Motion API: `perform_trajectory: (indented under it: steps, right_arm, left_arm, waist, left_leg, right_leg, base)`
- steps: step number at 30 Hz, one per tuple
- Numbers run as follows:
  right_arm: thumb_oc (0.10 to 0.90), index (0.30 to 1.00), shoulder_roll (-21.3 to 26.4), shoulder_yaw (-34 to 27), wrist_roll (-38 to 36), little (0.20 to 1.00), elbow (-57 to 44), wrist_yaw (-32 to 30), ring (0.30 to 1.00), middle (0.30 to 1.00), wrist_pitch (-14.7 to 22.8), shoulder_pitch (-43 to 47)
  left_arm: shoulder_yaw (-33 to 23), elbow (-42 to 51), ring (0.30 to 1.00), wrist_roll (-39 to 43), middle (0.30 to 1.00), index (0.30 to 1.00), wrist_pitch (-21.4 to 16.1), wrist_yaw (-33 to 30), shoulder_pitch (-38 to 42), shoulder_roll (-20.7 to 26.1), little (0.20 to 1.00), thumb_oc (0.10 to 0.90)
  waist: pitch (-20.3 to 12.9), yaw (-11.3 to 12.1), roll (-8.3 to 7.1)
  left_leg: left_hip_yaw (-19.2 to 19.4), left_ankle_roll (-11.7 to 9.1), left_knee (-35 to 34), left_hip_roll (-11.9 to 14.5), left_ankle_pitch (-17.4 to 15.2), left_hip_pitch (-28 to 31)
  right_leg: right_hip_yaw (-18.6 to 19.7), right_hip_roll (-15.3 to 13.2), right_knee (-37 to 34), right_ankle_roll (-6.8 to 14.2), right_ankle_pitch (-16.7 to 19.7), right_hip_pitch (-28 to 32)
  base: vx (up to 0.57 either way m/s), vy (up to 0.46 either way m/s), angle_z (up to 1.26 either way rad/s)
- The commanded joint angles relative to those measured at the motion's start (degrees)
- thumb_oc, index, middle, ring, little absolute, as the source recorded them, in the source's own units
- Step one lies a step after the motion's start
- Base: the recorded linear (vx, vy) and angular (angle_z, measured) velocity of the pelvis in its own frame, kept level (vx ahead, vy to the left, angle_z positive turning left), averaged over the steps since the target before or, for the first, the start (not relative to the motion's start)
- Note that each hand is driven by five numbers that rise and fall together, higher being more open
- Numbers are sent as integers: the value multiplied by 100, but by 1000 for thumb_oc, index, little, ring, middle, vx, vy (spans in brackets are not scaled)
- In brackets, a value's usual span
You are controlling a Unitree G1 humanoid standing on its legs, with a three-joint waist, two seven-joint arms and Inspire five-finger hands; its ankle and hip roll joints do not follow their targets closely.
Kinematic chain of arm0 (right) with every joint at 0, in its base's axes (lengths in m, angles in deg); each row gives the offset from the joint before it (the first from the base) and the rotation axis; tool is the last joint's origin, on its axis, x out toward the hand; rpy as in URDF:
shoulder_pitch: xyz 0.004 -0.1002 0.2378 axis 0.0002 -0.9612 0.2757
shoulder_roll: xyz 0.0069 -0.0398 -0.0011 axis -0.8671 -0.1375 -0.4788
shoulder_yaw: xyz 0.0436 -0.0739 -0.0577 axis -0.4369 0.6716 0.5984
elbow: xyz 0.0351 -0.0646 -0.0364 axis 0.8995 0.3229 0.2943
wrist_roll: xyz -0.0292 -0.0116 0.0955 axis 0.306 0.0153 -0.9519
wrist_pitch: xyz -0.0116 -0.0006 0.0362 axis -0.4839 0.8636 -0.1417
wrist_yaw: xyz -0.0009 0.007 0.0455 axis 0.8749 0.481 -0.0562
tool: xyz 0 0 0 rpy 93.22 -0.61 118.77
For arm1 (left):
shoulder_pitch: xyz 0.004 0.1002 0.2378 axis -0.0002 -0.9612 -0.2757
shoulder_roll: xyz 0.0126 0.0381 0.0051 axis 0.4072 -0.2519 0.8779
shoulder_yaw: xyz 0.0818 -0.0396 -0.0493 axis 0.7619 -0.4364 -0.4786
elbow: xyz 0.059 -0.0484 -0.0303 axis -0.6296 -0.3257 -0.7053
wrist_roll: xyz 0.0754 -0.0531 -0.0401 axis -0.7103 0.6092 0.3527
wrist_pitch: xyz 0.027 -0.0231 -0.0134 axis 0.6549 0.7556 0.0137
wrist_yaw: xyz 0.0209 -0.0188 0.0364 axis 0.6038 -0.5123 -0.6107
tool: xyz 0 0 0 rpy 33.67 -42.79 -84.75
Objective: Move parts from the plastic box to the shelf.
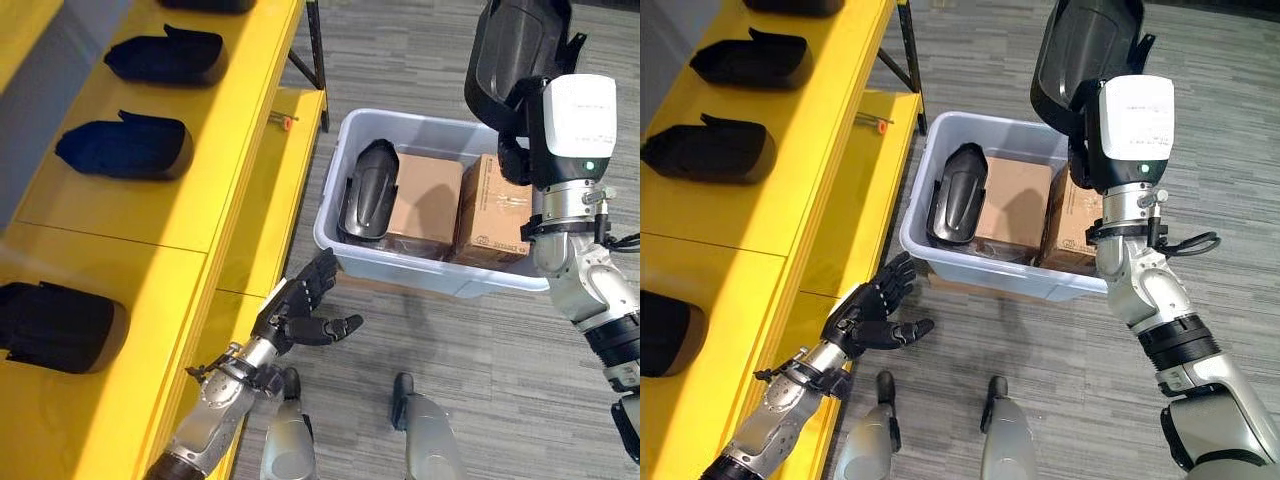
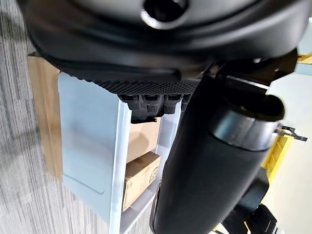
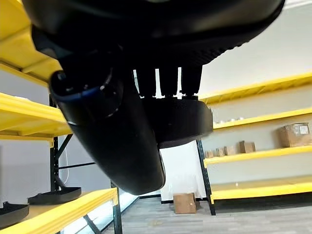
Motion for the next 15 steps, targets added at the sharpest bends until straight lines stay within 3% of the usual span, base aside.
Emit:
perform_trajectory:
  steps: [1, 7, 15]
  right_arm:
    - [400, 300, 424, -448, 408, 300, -399, -304, 300, 300, 244, 429]
    - [400, 300, 464, -570, 320, 300, -765, -248, 300, 300, 599, 268]
    - [400, 300, 400, -578, 101, 300, -1672, 503, 300, 300, 1173, 27]
  left_arm:
    - [82, 221, 1000, -231, 1000, 1000, -353, 250, -74, -141, 1000, 900]
    - [-30, 167, 1000, -212, 1000, 1000, -261, 211, -240, -128, 1000, 900]
    - [-245, 75, 1000, -256, 1000, 1000, -124, 456, -554, -48, 1000, 900]
  waist:
    - [-885, 17, -112]
    - [-1163, 6, -116]
    - [-1252, 70, -38]
  left_leg:
    - [-12, -207, 79, 428, -50, 36]
    - [-26, -185, 117, 357, -156, 223]
    - [-179, -167, 161, 277, -216, 334]
  right_leg:
    - [-274, -125, -403, -108, -257, 632]
    - [-307, -139, -524, -106, -267, 898]
    - [-394, -108, -407, -200, -424, 1070]
  base:
    - [106, 14, 0]
    - [68, -10, -3]
    - [-20, -58, 0]
